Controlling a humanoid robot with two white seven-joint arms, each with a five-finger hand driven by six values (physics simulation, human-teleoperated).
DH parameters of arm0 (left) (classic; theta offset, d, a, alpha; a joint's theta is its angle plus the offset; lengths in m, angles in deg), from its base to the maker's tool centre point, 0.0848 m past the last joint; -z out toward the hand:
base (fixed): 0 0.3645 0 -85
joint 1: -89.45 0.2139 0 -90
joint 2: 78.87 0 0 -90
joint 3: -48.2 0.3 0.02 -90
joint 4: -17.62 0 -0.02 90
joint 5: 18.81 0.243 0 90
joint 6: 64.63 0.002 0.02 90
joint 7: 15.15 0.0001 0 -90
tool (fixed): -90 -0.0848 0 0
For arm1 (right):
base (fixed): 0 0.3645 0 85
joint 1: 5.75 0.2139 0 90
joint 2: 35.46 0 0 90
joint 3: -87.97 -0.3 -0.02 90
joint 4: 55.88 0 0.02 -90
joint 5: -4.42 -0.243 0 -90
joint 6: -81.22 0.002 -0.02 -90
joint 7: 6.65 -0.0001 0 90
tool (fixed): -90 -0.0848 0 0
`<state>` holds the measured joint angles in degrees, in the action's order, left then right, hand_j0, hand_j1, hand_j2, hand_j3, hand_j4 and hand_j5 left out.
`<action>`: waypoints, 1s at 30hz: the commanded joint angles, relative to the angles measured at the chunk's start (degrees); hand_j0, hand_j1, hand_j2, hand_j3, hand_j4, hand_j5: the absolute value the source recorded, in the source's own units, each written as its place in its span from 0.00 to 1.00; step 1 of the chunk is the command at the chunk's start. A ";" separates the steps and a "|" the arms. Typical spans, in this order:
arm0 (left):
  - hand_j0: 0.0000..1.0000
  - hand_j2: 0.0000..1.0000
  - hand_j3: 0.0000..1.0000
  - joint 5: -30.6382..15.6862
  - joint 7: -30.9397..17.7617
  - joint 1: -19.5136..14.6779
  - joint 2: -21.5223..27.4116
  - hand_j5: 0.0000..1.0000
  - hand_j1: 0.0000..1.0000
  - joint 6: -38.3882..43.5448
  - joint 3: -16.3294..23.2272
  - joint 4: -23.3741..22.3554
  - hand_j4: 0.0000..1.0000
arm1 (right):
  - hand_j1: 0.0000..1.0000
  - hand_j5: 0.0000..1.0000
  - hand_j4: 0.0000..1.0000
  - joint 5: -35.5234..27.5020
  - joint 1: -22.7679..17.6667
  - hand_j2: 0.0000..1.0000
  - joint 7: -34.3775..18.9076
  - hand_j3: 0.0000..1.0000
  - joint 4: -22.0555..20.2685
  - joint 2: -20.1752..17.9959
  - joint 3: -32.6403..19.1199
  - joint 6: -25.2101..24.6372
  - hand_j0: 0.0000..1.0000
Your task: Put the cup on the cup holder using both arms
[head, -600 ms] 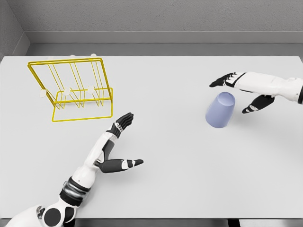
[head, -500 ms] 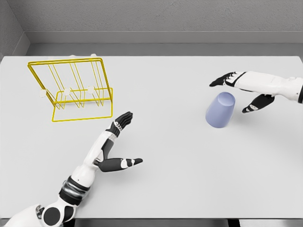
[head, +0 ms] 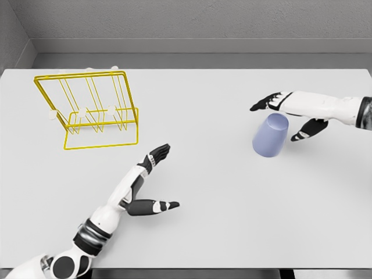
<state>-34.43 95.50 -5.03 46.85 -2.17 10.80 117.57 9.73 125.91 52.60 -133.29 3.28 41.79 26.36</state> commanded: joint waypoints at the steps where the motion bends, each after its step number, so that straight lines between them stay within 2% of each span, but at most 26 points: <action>1: 1.00 1.00 1.00 -0.11 -0.17 0.00 0.05 1.00 1.00 -0.06 -1.45 0.24 1.00 | 1.00 1.00 1.00 0.31 0.09 1.00 -0.10 1.00 0.69 0.64 0.04 -0.14 1.00; 4: 1.00 1.00 1.00 -0.11 0.09 2.81 -0.04 1.00 1.00 -2.09 -4.52 0.15 1.00 | 1.00 1.00 1.00 0.57 0.35 1.00 -0.18 1.00 1.65 1.34 0.39 -0.14 1.00; 11: 1.00 1.00 1.00 0.15 -0.17 3.78 -0.04 1.00 1.00 -4.55 -4.70 0.06 1.00 | 1.00 1.00 1.00 1.54 0.35 1.00 -0.97 1.00 3.23 1.96 0.39 -0.14 1.00; 15: 1.00 1.00 1.00 -0.11 -0.17 5.01 -0.04 1.00 1.00 -4.46 -8.22 0.24 1.00 | 1.00 1.00 1.00 1.80 0.88 1.00 -0.97 1.00 3.41 1.87 0.39 -0.14 1.00; 30: 1.00 1.00 1.00 -0.64 0.44 6.77 -0.48 1.00 1.00 -3.93 -7.34 0.50 1.00 | 1.00 1.00 1.00 1.89 0.97 1.00 -0.97 1.00 3.06 2.22 0.83 -0.14 1.00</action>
<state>-35.20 95.85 1.91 46.48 -6.07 3.46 117.96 11.98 126.87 51.60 -130.12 5.50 42.63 26.36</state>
